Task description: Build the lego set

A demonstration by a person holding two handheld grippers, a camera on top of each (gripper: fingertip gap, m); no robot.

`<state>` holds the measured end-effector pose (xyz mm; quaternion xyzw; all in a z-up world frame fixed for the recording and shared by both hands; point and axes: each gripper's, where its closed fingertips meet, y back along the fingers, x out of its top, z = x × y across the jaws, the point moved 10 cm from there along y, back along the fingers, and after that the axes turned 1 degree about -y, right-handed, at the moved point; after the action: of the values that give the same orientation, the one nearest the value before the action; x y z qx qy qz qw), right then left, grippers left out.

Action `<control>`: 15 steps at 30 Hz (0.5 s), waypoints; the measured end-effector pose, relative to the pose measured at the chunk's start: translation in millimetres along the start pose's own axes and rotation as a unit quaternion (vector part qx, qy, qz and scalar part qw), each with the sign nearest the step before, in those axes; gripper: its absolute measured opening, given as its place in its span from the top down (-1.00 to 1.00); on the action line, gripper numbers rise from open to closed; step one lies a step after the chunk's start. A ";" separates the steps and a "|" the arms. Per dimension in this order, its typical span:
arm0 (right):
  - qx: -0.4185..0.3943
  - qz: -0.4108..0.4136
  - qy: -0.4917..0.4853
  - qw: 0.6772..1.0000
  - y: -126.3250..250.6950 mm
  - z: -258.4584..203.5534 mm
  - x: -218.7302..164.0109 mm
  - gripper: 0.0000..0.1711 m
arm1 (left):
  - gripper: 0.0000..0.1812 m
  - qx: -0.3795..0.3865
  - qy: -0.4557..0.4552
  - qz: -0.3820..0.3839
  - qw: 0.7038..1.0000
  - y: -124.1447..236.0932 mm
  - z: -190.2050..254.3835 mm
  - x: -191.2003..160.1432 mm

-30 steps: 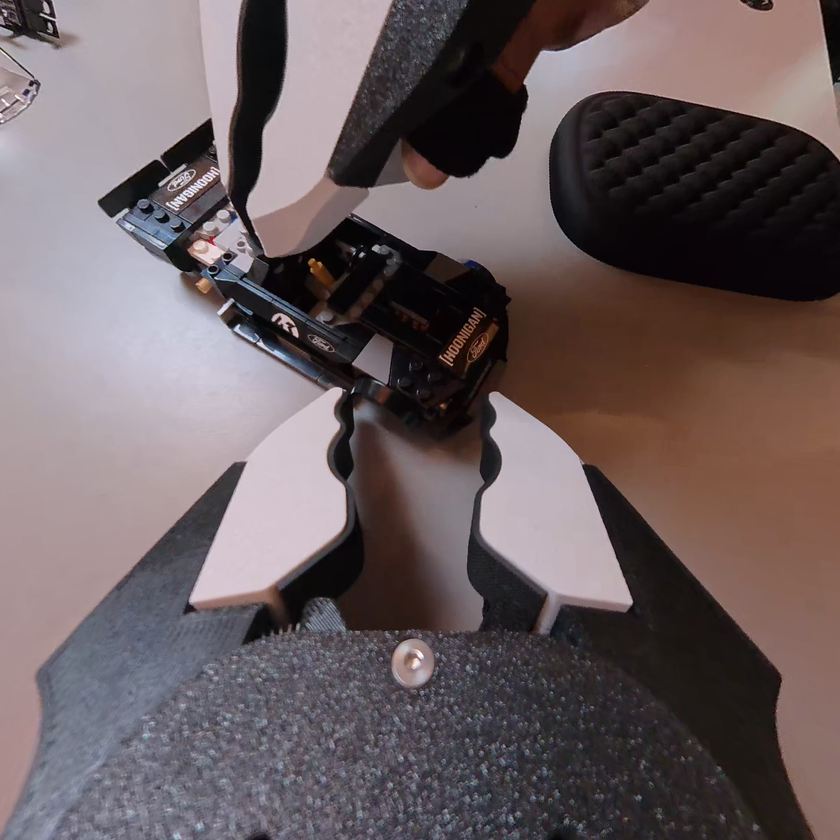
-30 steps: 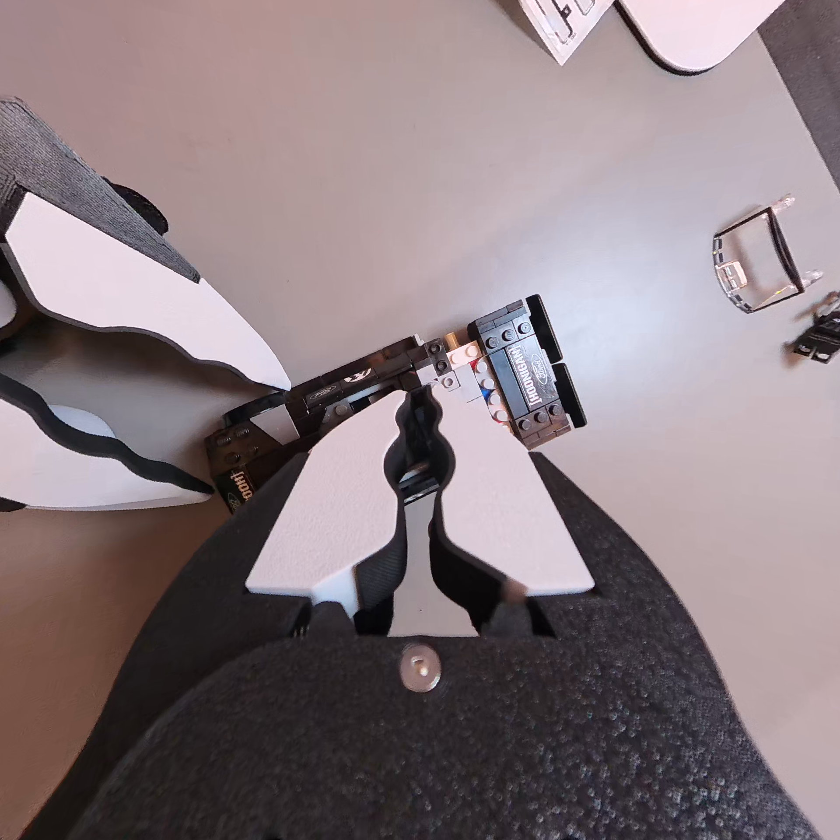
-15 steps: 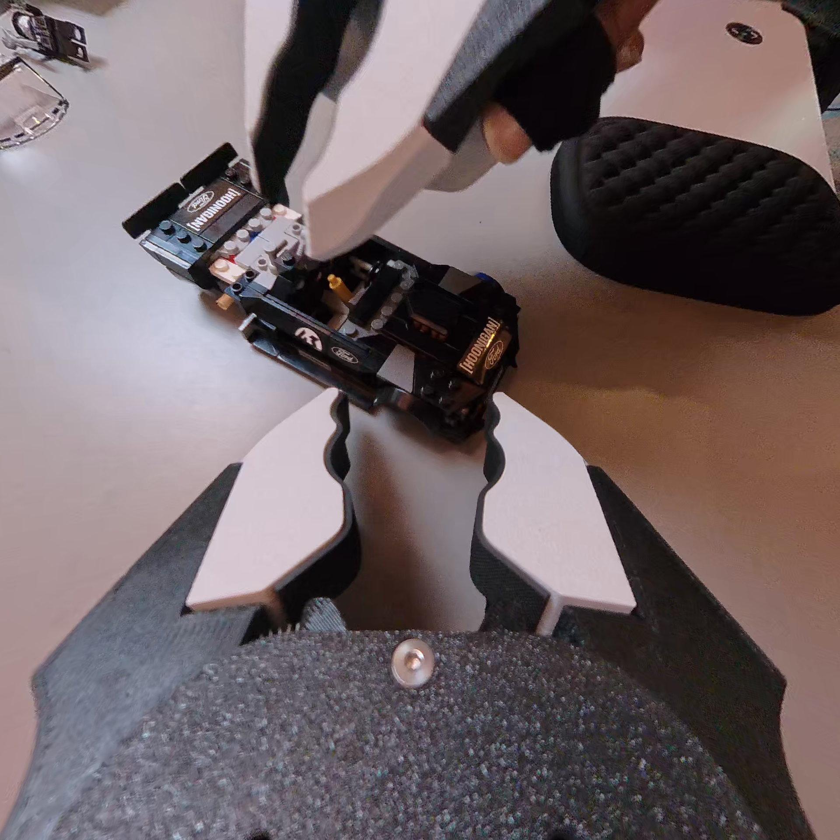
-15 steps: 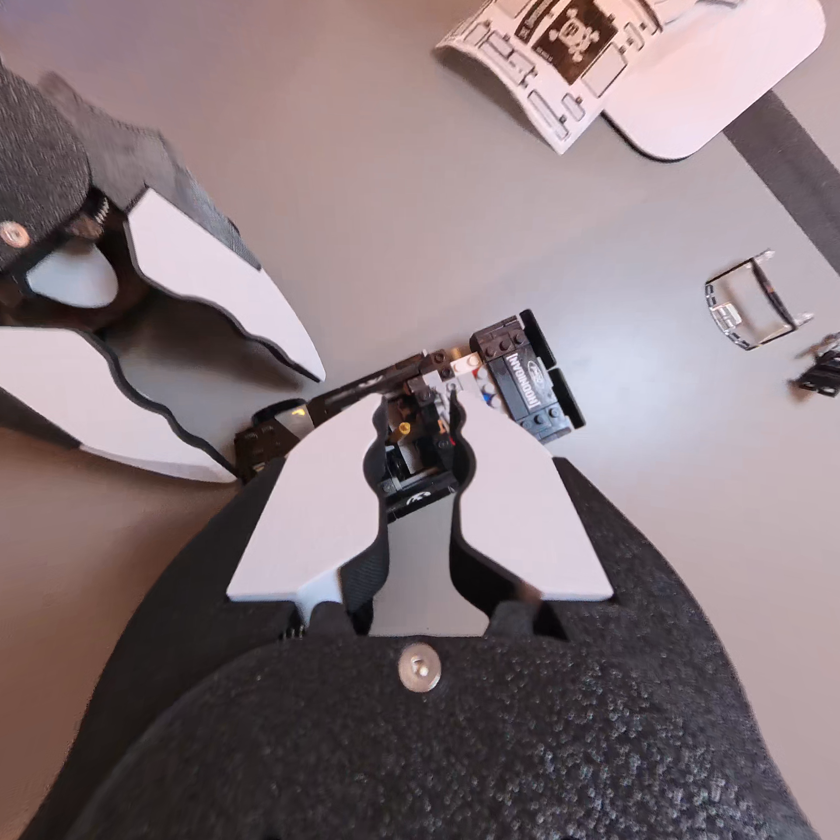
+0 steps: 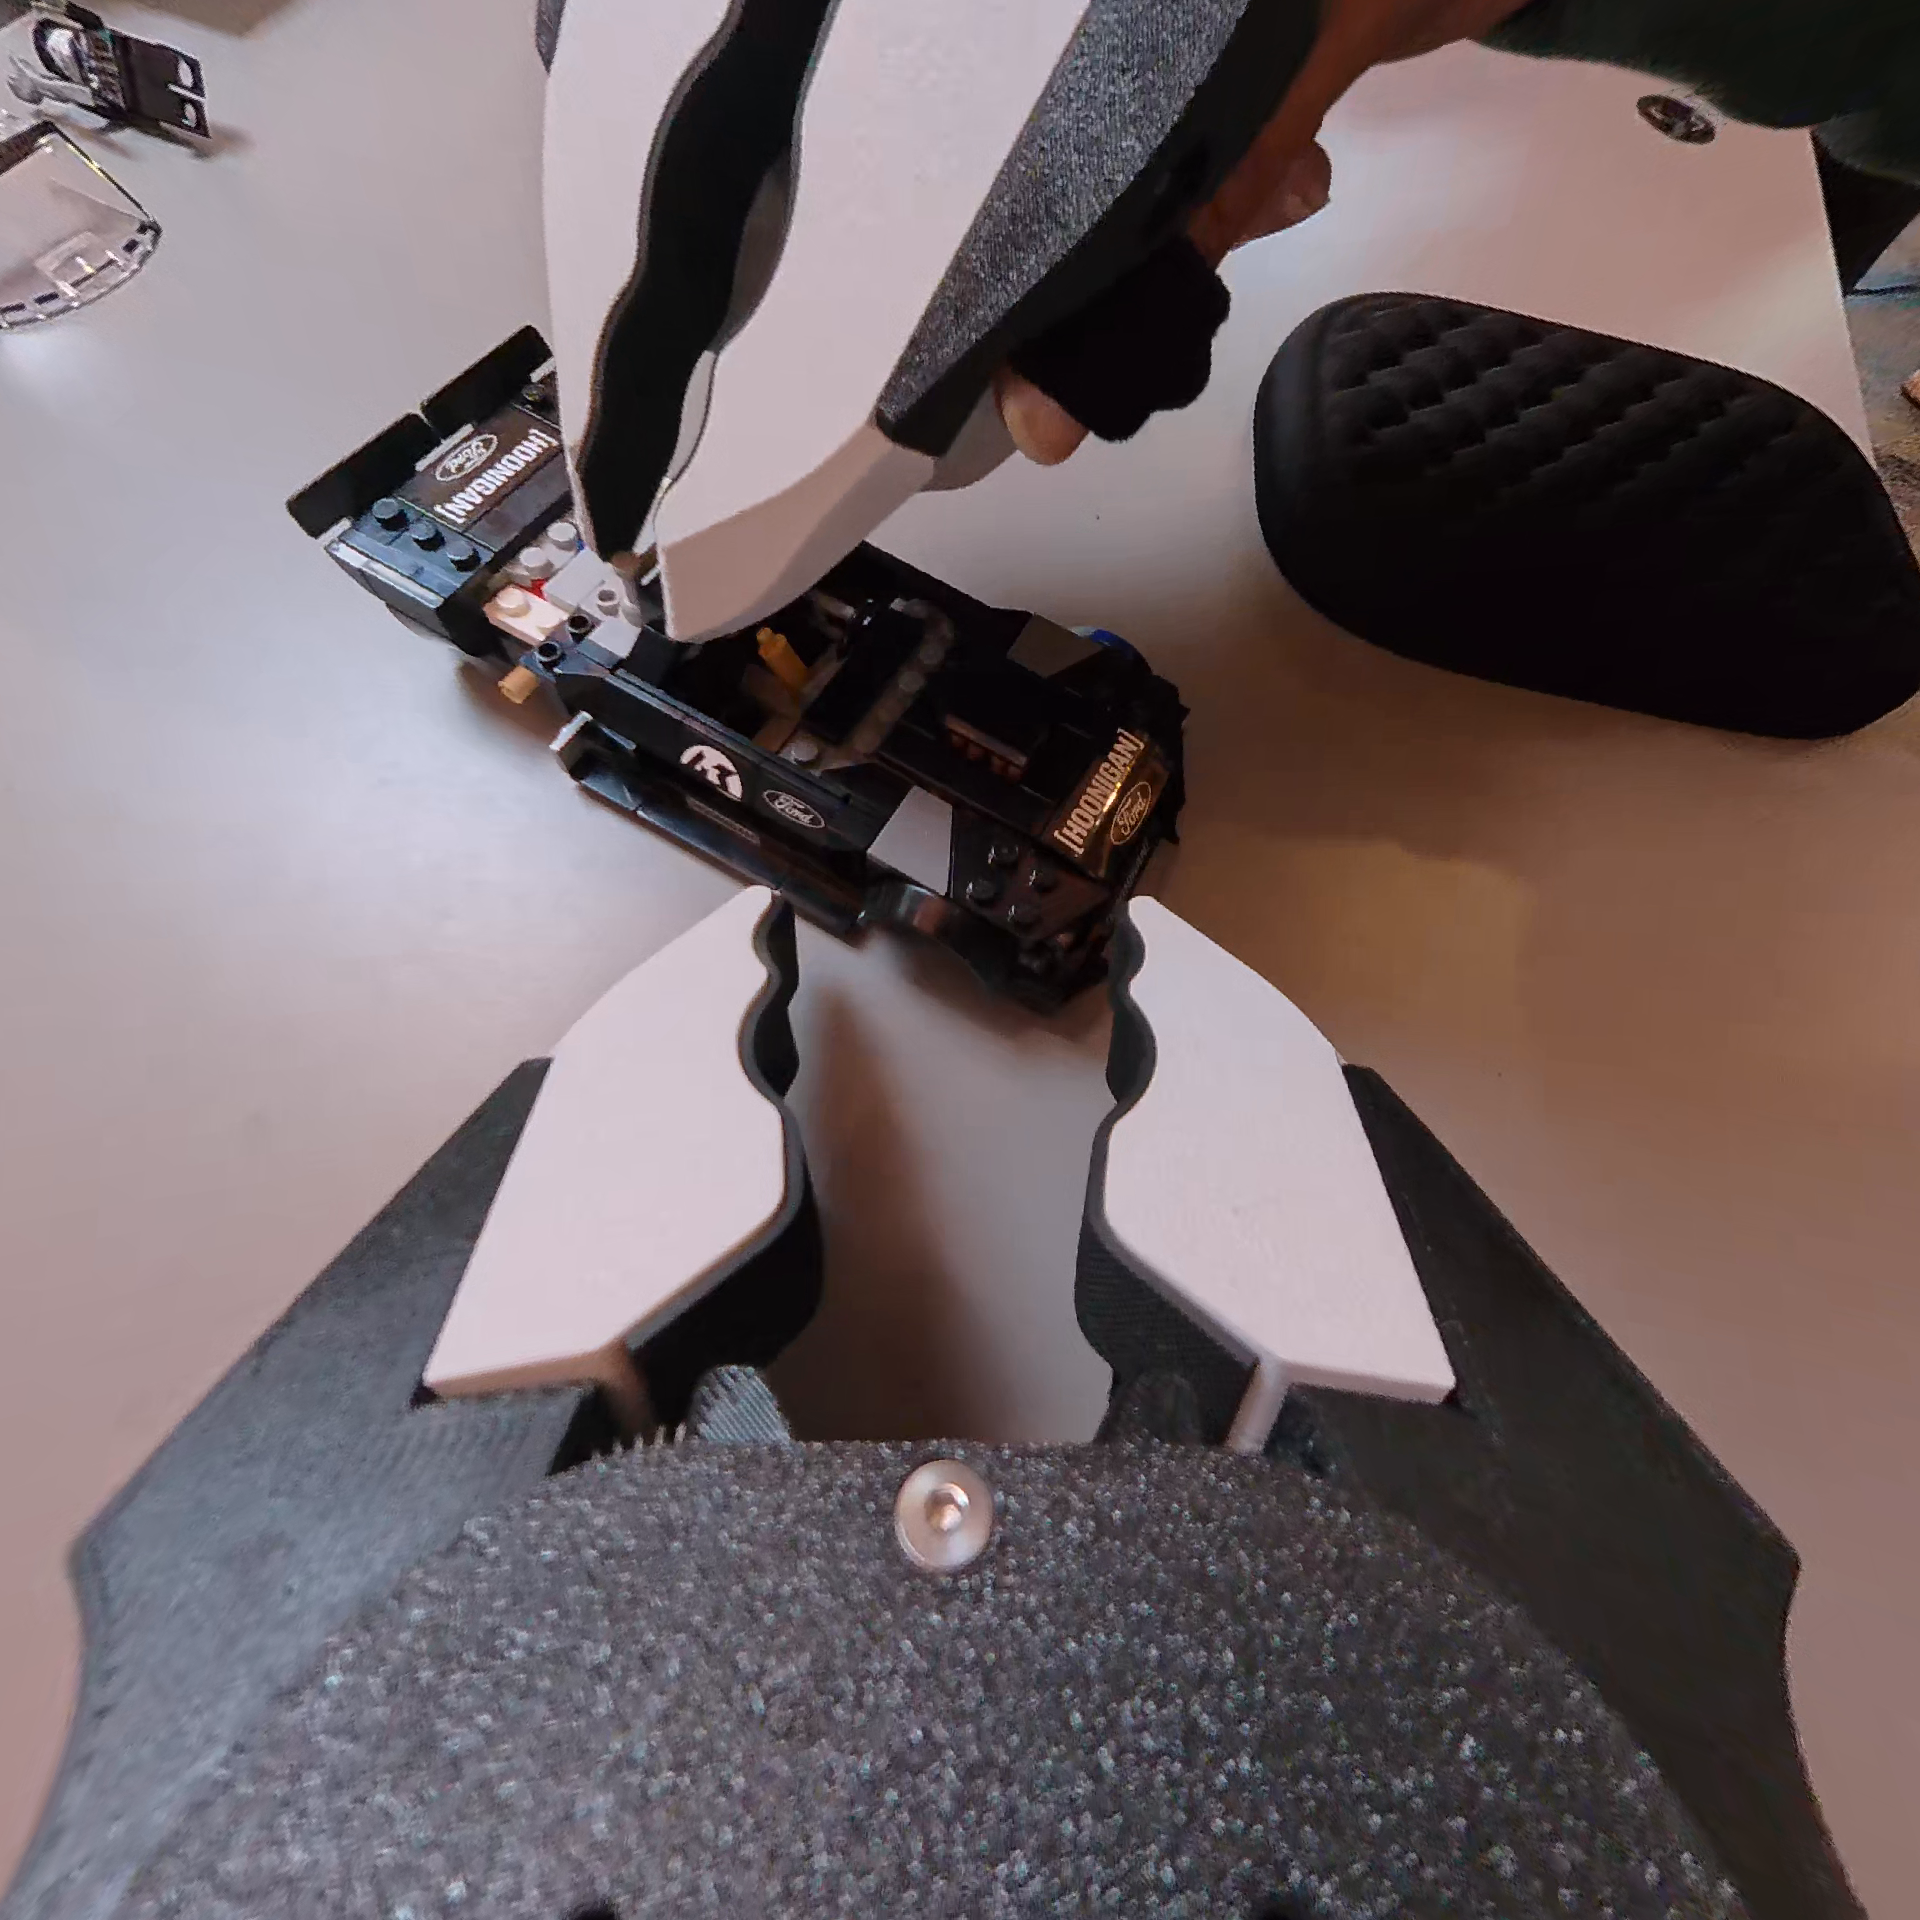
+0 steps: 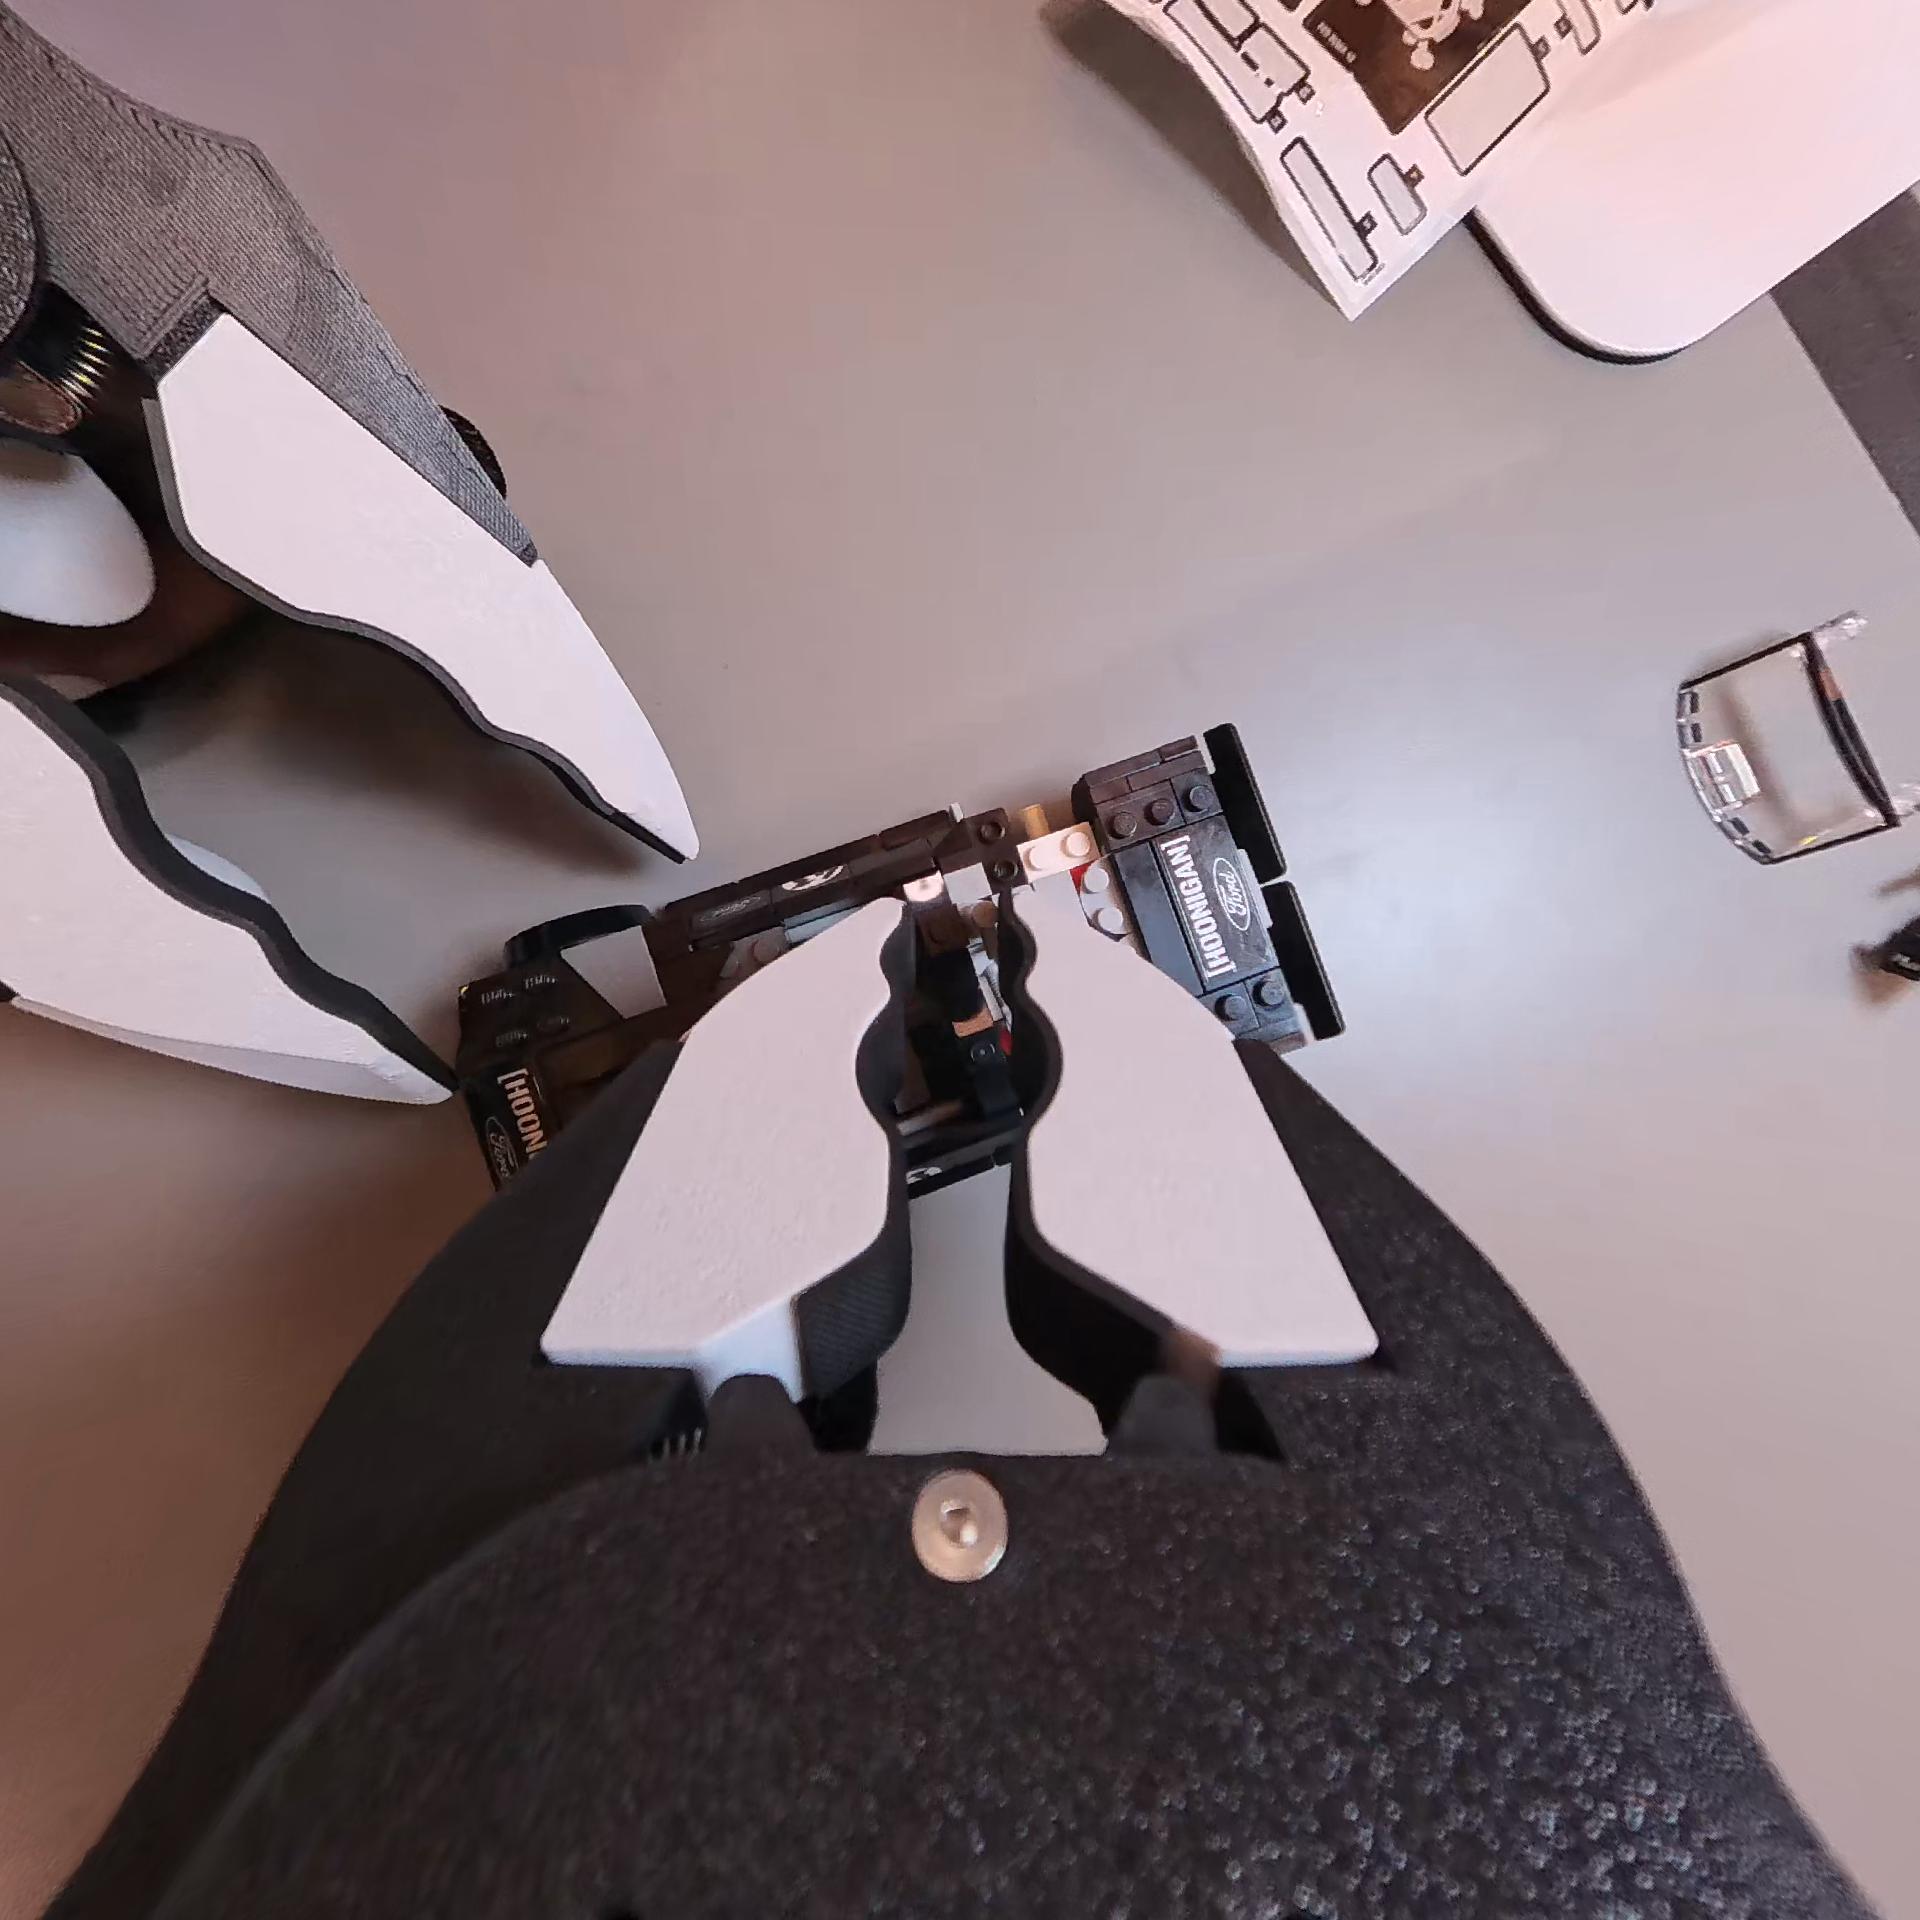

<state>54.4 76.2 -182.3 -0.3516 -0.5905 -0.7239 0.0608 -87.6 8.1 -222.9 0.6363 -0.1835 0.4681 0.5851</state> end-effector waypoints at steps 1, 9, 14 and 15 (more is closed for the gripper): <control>0.002 0.000 -0.002 1.000 -0.2 0.5 -0.1 0.82 | 0.36 -0.001 0.001 0.000 1.000 -0.1 -0.1 0.0; 0.004 -0.002 -0.008 1.000 -1.2 0.5 1.1 0.86 | 0.36 -0.001 -0.002 -0.003 1.000 -0.8 0.4 -0.3; 0.005 -0.002 -0.003 1.000 -0.8 2.7 0.4 0.80 | 0.35 -0.001 0.000 0.000 1.000 -0.2 0.1 -0.3; 0.008 -0.003 -0.002 1.000 -0.6 2.7 0.2 0.75 | 0.35 -0.002 0.001 0.000 1.000 -0.1 -0.1 -0.4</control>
<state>55.2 78.9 -182.6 -0.3509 -0.5975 -0.7184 0.0607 -87.7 8.0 -223.2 0.6347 -0.1839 0.4682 0.5866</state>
